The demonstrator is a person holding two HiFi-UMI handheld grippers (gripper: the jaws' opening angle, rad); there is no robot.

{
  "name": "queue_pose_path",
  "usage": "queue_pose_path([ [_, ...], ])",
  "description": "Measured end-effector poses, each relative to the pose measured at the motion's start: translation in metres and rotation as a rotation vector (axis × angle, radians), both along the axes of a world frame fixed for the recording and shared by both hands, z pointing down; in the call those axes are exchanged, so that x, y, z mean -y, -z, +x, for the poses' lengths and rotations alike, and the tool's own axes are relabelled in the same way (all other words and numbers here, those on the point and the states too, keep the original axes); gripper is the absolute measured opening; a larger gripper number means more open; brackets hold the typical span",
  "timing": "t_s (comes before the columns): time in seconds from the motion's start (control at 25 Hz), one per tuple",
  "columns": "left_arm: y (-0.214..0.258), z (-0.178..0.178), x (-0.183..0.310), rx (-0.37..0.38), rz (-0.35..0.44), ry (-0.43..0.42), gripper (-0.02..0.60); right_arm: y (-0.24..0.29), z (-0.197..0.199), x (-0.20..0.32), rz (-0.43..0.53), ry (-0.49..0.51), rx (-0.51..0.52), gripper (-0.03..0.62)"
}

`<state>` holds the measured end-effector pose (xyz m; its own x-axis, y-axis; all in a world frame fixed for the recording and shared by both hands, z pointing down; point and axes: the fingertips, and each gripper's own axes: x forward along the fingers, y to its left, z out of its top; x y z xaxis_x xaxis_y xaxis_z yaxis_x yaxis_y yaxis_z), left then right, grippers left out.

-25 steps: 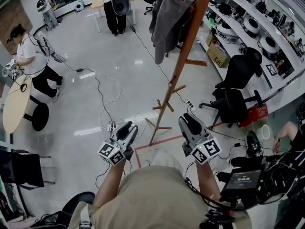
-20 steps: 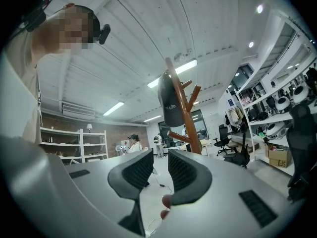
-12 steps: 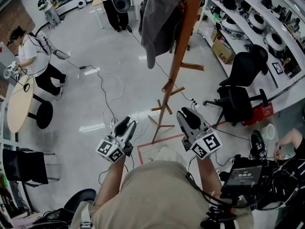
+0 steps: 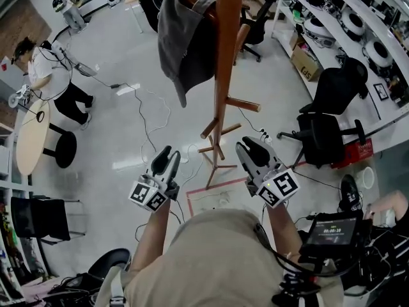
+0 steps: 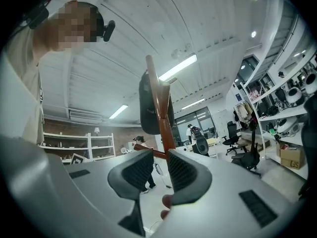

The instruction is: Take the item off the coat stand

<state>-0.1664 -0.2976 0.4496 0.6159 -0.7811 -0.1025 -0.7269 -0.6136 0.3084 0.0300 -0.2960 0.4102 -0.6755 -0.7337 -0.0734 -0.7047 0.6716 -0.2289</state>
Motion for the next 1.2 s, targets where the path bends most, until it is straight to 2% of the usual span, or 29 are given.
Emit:
queue_pose_path([
  [0.24,0.033,0.013,0.020,0.054,0.096,0.086,0.155,-0.003,0.005,0.010,-0.010,0.052,0.015,0.097],
  [0.6,0.073,0.042,0.045,0.149,0.215,0.143,0.155,-0.001,0.010,0.015,0.008,0.133,0.018,0.097],
  [0.88,0.084,0.040,0.064,0.177,0.251,0.205,0.156,-0.025,0.017,0.015,-0.046,0.148,0.014,0.097],
  [1.2,0.101,0.048,0.080,0.197,0.301,0.226,0.156,-0.030,0.031,0.028,-0.068,0.104,0.012,0.097],
])
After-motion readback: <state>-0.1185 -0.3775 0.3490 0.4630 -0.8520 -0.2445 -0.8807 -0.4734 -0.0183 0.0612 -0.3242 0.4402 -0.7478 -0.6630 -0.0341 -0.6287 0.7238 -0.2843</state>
